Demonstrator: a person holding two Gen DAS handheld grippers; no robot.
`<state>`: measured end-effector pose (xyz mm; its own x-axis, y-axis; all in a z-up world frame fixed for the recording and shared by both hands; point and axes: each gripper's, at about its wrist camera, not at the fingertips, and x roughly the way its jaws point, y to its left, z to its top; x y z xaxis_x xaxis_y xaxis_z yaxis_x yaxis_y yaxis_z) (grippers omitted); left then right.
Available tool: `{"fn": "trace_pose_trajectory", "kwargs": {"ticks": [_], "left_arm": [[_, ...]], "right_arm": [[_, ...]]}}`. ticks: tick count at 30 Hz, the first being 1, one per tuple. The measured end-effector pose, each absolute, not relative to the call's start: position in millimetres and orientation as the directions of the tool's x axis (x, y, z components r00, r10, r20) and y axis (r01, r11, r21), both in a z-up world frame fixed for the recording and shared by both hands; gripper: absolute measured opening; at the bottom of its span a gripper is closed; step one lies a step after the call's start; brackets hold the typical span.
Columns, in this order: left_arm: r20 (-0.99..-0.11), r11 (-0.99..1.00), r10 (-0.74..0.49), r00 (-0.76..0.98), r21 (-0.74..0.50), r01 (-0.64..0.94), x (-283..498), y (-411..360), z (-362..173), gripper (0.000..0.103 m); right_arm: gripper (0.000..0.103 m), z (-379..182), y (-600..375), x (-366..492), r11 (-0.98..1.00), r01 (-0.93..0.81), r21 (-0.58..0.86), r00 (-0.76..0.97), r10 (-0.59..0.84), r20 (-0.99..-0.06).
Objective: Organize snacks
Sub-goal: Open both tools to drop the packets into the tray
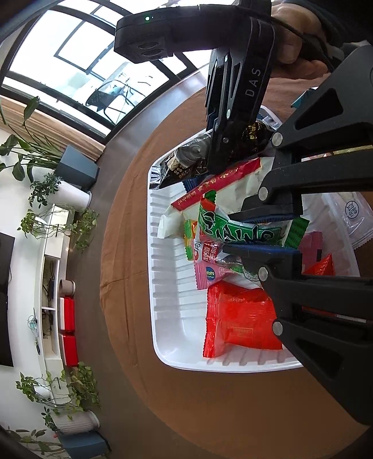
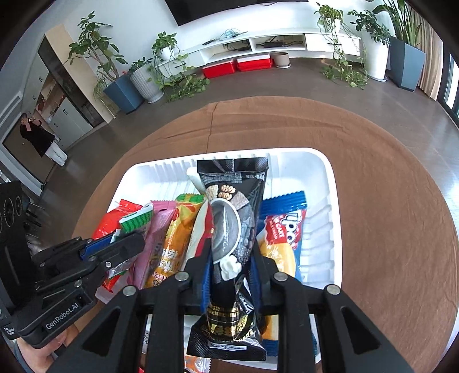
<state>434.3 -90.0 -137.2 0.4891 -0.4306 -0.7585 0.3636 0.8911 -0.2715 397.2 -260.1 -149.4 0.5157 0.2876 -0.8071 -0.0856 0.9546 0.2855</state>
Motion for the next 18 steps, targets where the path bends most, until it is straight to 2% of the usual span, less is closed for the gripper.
{"fn": "trace_pose_trajectory", "kwargs": {"ticks": [5,6,8,11,12,13,18], "left_arm": [[-0.758,0.891,-0.430,0.491,-0.268,0.366,438.3,-91.7,-140.1,0.013],[-0.759,0.891,-0.430,0.490,-0.267,0.367,438.8,-92.2,-140.7,0.015],[-0.762,0.890,-0.428,0.486,-0.263,0.371,438.9,-94.0,-142.7,0.023],[-0.756,0.888,-0.433,0.491,-0.264,0.377,433.6,-95.4,-140.8,0.040],[-0.753,0.888,-0.433,0.495,-0.261,0.379,433.3,-96.1,-140.3,0.049],[-0.754,0.890,-0.428,0.499,-0.254,0.379,432.3,-97.7,-138.1,0.052],[-0.753,0.890,-0.425,0.503,-0.248,0.382,429.6,-97.6,-134.8,0.053]], "right_arm": [[0.031,-149.5,-259.3,398.7,0.955,-0.083,0.285,0.519,0.286,-0.805],[0.031,-149.3,-258.5,399.1,0.955,-0.087,0.285,0.520,0.288,-0.805],[0.031,-149.0,-257.7,399.5,0.956,-0.091,0.278,0.520,0.283,-0.806],[0.031,-148.5,-257.5,397.7,0.956,-0.095,0.277,0.522,0.285,-0.804],[0.031,-148.2,-257.7,397.0,0.956,-0.095,0.277,0.522,0.285,-0.804],[0.031,-148.1,-258.3,396.5,0.956,-0.096,0.278,0.523,0.286,-0.803],[0.031,-143.8,-258.4,389.9,0.956,-0.102,0.273,0.534,0.285,-0.796]]}}
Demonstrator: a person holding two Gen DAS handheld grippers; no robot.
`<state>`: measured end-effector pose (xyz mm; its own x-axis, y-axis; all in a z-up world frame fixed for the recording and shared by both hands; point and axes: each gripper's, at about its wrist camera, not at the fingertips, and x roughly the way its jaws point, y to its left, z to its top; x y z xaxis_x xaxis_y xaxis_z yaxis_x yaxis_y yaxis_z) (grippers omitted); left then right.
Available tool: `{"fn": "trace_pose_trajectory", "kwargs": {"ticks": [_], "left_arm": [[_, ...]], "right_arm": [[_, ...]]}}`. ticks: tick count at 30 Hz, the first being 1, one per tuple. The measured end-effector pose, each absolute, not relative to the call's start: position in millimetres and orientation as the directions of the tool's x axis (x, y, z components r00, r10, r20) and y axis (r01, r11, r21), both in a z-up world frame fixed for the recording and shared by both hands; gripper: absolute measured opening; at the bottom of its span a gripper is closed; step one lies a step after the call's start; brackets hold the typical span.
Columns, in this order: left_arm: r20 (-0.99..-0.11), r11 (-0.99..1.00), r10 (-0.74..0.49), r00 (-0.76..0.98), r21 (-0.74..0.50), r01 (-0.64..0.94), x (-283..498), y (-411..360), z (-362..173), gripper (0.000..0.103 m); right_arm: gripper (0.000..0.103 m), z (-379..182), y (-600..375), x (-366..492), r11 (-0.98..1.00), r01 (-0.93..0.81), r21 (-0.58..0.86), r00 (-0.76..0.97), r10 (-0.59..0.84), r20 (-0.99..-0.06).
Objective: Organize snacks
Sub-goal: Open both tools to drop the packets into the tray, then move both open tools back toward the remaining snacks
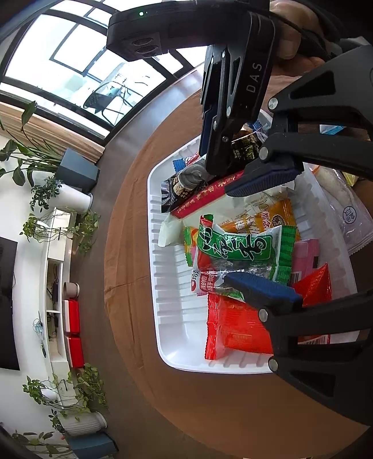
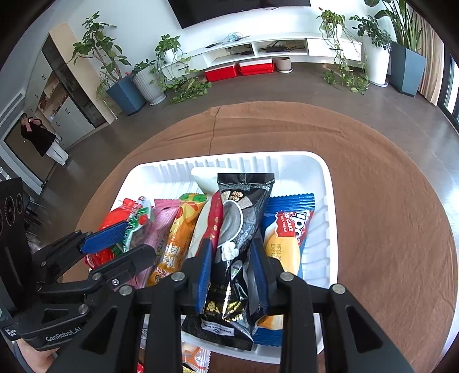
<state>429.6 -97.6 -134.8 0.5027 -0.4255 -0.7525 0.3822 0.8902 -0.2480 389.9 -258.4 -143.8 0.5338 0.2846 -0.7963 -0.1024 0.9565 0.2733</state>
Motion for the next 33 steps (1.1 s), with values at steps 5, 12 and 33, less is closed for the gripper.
{"fn": "trace_pose_trajectory", "kwargs": {"ticks": [5,12,33], "left_arm": [[-0.740,0.895,-0.419,0.526,-0.241,0.374,419,-90,-127,0.068],[-0.702,0.898,-0.415,0.578,-0.214,0.385,373,-78,-104,0.099],[-0.785,0.908,-0.362,0.502,-0.177,0.378,208,-65,-167,0.103]], "right_arm": [[0.051,-127,-259,374,0.960,-0.121,0.251,0.574,0.274,-0.771],[0.091,-98,-273,323,0.951,-0.165,0.261,0.656,0.304,-0.691],[0.098,-157,-281,131,0.908,-0.128,0.399,0.694,0.370,-0.617]]}}
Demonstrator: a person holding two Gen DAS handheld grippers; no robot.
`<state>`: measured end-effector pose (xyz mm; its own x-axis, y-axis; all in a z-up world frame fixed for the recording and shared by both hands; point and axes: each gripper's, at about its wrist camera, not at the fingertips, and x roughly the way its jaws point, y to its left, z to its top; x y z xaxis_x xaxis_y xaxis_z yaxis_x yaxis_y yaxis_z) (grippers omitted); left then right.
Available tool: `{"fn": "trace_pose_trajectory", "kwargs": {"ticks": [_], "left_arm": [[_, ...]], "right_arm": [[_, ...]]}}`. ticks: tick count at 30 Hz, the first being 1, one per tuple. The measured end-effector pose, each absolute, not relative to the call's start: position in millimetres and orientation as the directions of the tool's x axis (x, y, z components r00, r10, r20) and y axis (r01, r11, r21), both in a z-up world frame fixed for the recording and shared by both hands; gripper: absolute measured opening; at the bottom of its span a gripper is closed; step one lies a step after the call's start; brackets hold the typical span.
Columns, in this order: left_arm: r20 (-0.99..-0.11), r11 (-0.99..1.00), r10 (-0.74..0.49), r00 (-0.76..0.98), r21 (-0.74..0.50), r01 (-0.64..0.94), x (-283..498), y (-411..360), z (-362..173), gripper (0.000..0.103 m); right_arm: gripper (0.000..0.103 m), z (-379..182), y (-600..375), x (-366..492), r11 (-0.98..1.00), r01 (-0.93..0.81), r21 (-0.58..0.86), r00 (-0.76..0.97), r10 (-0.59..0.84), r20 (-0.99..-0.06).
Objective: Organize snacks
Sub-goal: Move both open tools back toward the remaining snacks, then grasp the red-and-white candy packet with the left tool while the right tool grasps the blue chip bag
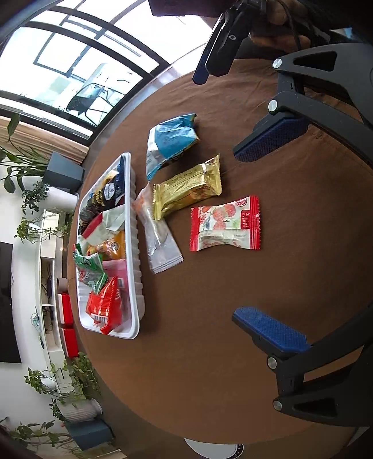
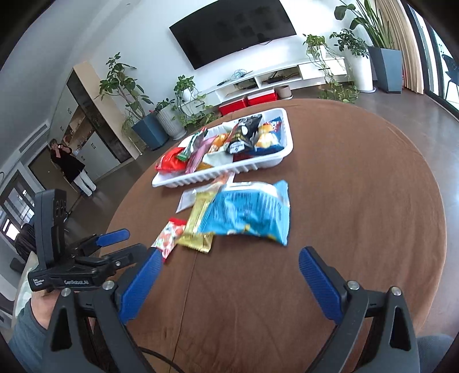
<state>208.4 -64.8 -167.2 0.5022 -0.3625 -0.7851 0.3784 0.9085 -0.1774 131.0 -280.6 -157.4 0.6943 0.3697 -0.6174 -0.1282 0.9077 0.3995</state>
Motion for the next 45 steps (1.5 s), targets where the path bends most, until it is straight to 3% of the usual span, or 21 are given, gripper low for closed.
{"fn": "trace_pose_trajectory", "kwargs": {"ticks": [8,13,21,23,25,27,39,45], "left_arm": [[-0.804,0.915,-0.326,0.497,-0.135,0.380,214,-73,-164,0.101],[-0.832,0.915,-0.311,0.460,-0.131,0.383,228,-77,-171,0.071],[-0.860,0.919,-0.260,0.439,-0.082,0.385,241,-89,-182,0.070],[-0.861,0.919,-0.255,0.439,-0.074,0.388,245,-90,-182,0.062],[-0.863,0.916,-0.251,0.439,-0.066,0.395,247,-93,-181,0.044],[-0.867,0.915,-0.232,0.442,-0.040,0.401,248,-95,-181,0.040],[-0.873,0.898,-0.226,0.432,-0.015,0.440,251,-97,-182,0.034],[-0.866,0.898,-0.270,0.421,-0.069,0.434,238,-85,-180,0.032]], "right_arm": [[0.098,-168,-268,118,0.922,-0.145,0.359,0.684,0.356,-0.637],[0.096,-169,-267,115,0.928,-0.151,0.341,0.696,0.345,-0.630],[0.092,-172,-269,117,0.930,-0.149,0.336,0.691,0.341,-0.637],[0.091,-172,-267,116,0.930,-0.153,0.334,0.690,0.343,-0.638],[0.091,-172,-267,116,0.930,-0.153,0.334,0.690,0.342,-0.638],[0.091,-173,-267,116,0.930,-0.154,0.334,0.688,0.344,-0.639],[0.090,-171,-263,119,0.928,-0.178,0.328,0.666,0.359,-0.654],[0.090,-160,-253,140,0.935,-0.296,0.194,0.614,0.342,-0.712]]}}
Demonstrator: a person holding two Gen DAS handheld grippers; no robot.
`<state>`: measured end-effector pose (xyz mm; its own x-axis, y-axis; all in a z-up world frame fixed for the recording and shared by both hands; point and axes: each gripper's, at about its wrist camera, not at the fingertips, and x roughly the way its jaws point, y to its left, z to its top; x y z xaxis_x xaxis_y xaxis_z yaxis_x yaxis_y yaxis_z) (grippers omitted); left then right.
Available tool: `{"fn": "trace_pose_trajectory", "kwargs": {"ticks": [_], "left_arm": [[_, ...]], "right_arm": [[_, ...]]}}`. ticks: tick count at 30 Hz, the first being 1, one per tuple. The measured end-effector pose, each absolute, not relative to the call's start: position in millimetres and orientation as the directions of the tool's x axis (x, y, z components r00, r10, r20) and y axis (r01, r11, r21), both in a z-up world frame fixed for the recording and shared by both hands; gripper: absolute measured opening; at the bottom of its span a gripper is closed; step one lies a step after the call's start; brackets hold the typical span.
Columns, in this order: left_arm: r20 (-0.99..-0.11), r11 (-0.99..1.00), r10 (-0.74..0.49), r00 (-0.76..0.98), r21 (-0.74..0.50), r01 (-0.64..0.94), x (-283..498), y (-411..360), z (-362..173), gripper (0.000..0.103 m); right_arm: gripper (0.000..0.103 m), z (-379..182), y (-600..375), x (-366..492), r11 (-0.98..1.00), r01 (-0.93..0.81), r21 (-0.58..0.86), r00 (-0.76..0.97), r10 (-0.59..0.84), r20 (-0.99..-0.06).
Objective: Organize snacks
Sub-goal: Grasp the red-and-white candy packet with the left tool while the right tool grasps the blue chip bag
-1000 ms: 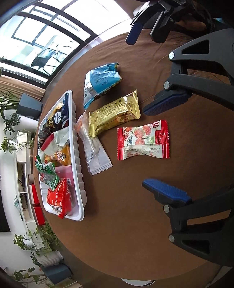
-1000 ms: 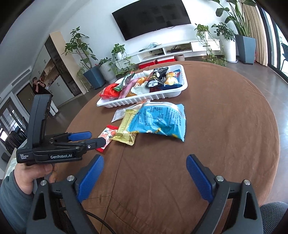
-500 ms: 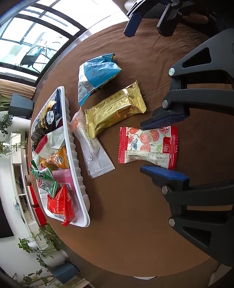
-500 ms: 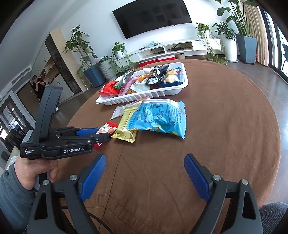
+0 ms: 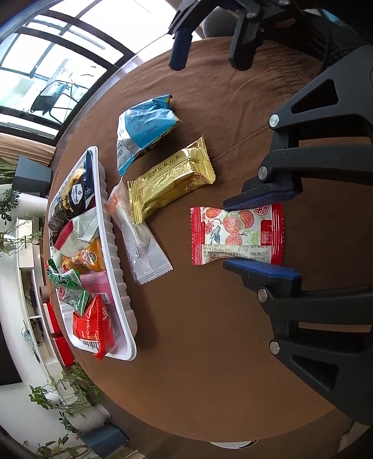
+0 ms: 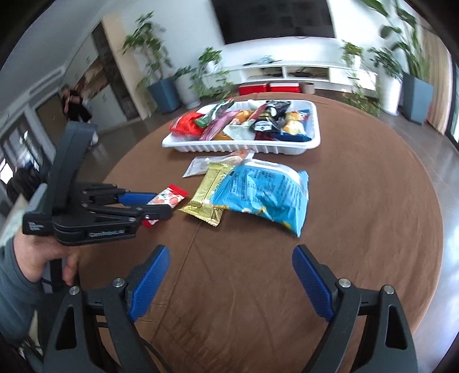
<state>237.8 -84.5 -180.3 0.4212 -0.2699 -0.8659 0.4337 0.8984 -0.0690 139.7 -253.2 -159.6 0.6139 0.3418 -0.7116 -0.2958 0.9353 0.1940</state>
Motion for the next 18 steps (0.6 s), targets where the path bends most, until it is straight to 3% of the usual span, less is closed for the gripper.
{"fn": "trace_pose_trajectory", "kwargs": {"ticks": [8,18], "left_arm": [[-0.850,0.903,-0.319,0.418,-0.139,0.406,215,-66,-180,0.032],[-0.843,0.894,-0.345,0.412,-0.162,0.417,206,-68,-180,0.030]], "right_arm": [[0.089,-149,-245,188,0.826,-0.563,-0.026,0.541,0.345,-0.767],[0.089,-161,-220,227,0.662,-0.716,-0.222,0.472,0.224,-0.852]]}}
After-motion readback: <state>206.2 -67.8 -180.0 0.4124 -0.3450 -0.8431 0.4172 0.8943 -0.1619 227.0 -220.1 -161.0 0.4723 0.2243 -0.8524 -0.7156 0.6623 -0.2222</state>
